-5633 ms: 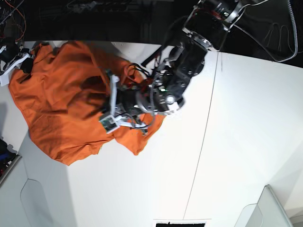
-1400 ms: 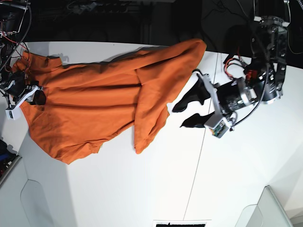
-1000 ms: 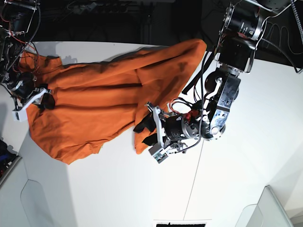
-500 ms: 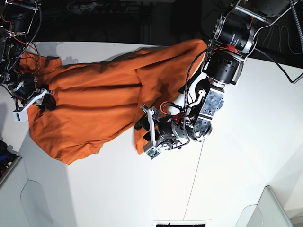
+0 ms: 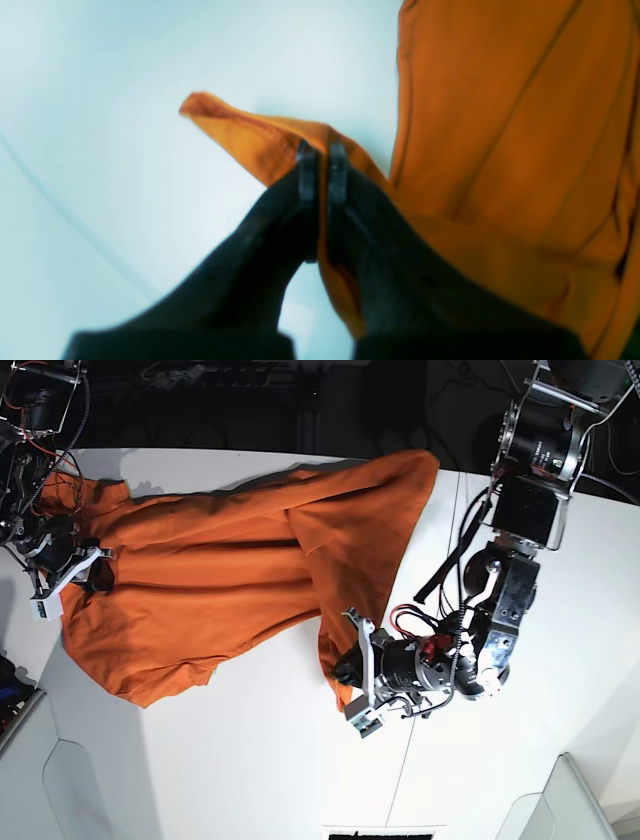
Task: Layout the t-shirt on the table in an organized manner, then fold the t-shirt properly
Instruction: 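Drag the pinched hem with the left gripper away from the right gripper, release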
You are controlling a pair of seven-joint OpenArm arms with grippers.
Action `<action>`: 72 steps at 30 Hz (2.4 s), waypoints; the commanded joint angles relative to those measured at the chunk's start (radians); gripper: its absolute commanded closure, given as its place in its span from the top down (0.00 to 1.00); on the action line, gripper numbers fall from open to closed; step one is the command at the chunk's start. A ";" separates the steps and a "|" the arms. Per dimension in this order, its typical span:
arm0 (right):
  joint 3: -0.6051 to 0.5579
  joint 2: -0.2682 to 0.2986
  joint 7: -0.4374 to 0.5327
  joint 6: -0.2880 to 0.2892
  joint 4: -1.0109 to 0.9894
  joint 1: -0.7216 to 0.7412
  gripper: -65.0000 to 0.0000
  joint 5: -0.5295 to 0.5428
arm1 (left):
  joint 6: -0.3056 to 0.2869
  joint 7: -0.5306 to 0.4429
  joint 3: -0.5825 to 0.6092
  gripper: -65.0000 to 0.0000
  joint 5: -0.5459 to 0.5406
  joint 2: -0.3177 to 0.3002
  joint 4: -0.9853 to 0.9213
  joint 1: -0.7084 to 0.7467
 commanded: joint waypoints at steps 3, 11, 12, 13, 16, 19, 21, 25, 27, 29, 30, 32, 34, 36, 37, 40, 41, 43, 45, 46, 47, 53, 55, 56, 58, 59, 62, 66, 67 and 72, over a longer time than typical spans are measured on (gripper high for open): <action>0.001 0.039 -0.042 -0.031 0.001 0.001 0.05 -0.035 | -0.003 -0.008 -0.010 0.00 -0.043 -0.084 0.057 0.009; 0.001 0.068 -0.042 -0.079 0.001 0.001 0.04 -0.034 | -0.046 -0.008 -0.152 0.00 -0.108 -0.240 0.063 0.184; 0.001 0.068 -0.041 -0.082 0.001 0.001 0.04 -0.031 | -0.068 -0.008 -0.182 0.00 -0.132 -0.248 0.063 0.208; 0.001 0.068 -0.039 -0.082 0.001 0.001 0.04 -0.018 | -0.083 -0.008 -0.213 0.00 -0.158 -0.250 0.063 0.230; 0.001 0.068 -0.037 -0.081 0.006 0.001 0.04 0.038 | -0.083 -0.007 -0.282 0.00 -0.212 -0.250 0.063 0.277; 0.003 0.062 -0.024 -0.072 0.042 0.004 0.04 0.083 | -0.083 0.011 -0.309 0.00 -0.234 -0.250 0.063 0.298; 0.006 0.053 -0.012 -0.069 0.085 0.010 0.04 0.085 | -0.083 0.038 -0.309 0.00 -0.253 -0.250 0.063 0.300; 0.010 0.039 -0.009 -0.070 0.143 0.050 0.15 0.084 | -0.083 0.083 -0.309 0.00 -0.315 -0.251 0.063 0.300; 0.010 0.031 0.005 -0.071 0.142 0.084 0.27 0.070 | -0.083 0.083 -0.309 0.11 -0.327 -0.251 0.063 0.300; 0.010 0.016 0.031 -0.071 0.141 0.111 0.32 0.047 | -0.083 0.083 -0.309 0.19 -0.333 -0.250 0.063 0.300; 0.010 0.009 0.042 -0.072 0.141 0.124 0.34 0.038 | -0.083 0.083 -0.309 0.20 -0.332 -0.250 0.063 0.300; 0.009 -0.010 0.056 -0.082 0.131 0.153 0.34 0.024 | -0.083 0.083 -0.309 0.20 -0.332 -0.251 0.063 0.300; 0.008 -0.034 0.080 -0.082 0.096 0.187 0.34 0.011 | -0.083 0.082 -0.309 0.20 -0.332 -0.250 0.062 0.300; 0.004 -0.060 0.124 -0.082 0.034 0.225 0.34 -0.018 | -0.083 0.082 -0.309 0.20 -0.332 -0.251 0.062 0.300; 0.000 -0.072 0.148 -0.082 -0.005 0.244 0.34 -0.032 | -0.083 0.082 -0.309 0.20 -0.331 -0.251 0.062 0.300; -0.017 -0.098 0.202 -0.074 -0.129 0.295 0.33 -0.055 | -0.083 0.082 -0.309 0.20 -0.324 -0.250 0.062 0.300; -0.024 -0.104 0.204 -0.070 -0.164 0.306 0.29 -0.063 | -0.083 0.082 -0.309 0.20 -0.324 -0.250 0.062 0.300; -0.041 -0.113 0.204 -0.071 -0.217 0.318 0.15 -0.086 | -0.083 0.078 -0.309 0.20 -0.322 -0.250 0.062 0.300; -0.060 -0.117 0.205 -0.071 -0.240 0.315 0.00 -0.114 | -0.083 0.072 -0.309 0.20 -0.310 -0.250 0.060 0.300; -0.068 -0.117 0.205 -0.071 -0.248 0.314 0.00 -0.132 | -0.083 0.067 -0.308 0.20 -0.298 -0.250 0.056 0.300; -0.073 -0.117 0.207 -0.071 -0.256 0.314 0.00 -0.151 | -0.083 0.064 -0.308 0.20 -0.282 -0.250 0.050 0.300; -0.074 -0.105 0.325 -0.109 -0.271 0.317 0.00 -0.286 | -0.083 0.061 -0.308 0.20 -0.223 -0.265 -0.048 0.306; -0.074 -0.097 0.325 -0.133 -0.271 0.319 0.00 -0.292 | -0.083 0.068 -0.308 0.20 -0.259 -0.287 -0.068 0.322; -0.074 -0.092 0.325 -0.135 -0.271 0.319 0.00 -0.299 | -0.083 0.078 -0.308 0.20 -0.291 -0.301 -0.069 0.335; -0.074 -0.083 0.325 -0.140 -0.271 0.318 0.00 -0.311 | -0.083 0.095 -0.308 0.20 -0.367 -0.331 -0.067 0.356; -0.074 -0.079 0.325 -0.145 -0.271 0.317 0.00 -0.313 | -0.083 0.098 -0.308 0.20 -0.397 -0.342 -0.067 0.364; -0.074 -0.066 0.325 -0.150 -0.271 0.317 0.00 -0.296 | -0.083 0.094 -0.309 0.20 -0.420 -0.352 -0.067 0.362; -0.073 -0.061 0.323 -0.141 -0.264 0.319 0.00 -0.223 | -0.083 0.078 -0.309 0.20 -0.422 -0.349 -0.066 0.334; -0.073 -0.062 0.319 -0.141 -0.256 0.319 0.00 -0.209 | -0.083 0.079 -0.308 0.20 -0.422 -0.350 -0.066 0.323; -0.048 -0.062 0.194 -0.142 -0.132 0.310 0.00 -0.160 | -0.083 0.093 -0.309 0.20 -0.455 -0.351 0.000 0.273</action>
